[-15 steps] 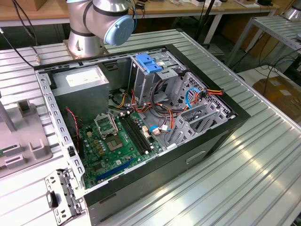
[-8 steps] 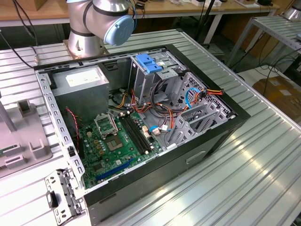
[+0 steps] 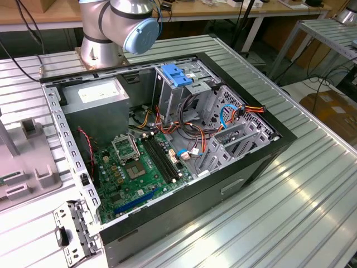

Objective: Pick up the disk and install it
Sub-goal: 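Pick up the disk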

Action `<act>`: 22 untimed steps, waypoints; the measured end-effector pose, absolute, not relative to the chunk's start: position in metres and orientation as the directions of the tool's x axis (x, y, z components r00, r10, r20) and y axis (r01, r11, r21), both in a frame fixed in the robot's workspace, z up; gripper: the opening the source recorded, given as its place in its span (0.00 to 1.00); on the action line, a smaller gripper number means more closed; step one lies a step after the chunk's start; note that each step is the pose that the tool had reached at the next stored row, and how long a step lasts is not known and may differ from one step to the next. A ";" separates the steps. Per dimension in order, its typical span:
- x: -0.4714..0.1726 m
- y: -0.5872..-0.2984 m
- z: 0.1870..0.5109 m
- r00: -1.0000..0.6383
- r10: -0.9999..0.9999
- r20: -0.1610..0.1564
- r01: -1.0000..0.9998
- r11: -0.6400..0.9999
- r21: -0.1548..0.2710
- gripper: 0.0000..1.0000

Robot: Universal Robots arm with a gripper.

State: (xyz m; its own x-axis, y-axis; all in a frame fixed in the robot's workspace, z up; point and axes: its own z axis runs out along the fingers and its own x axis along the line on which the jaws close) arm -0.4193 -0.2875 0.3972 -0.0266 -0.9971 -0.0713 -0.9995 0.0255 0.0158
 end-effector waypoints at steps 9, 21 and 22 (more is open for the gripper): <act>-0.419 -0.288 0.409 -0.027 -0.997 -0.071 -1.000 0.026 0.016 0.36; -0.419 -0.288 0.421 -0.027 -0.997 -0.071 -1.000 0.025 0.016 0.36; -0.419 -0.288 0.422 -0.027 -0.997 -0.071 -1.000 0.025 0.016 0.36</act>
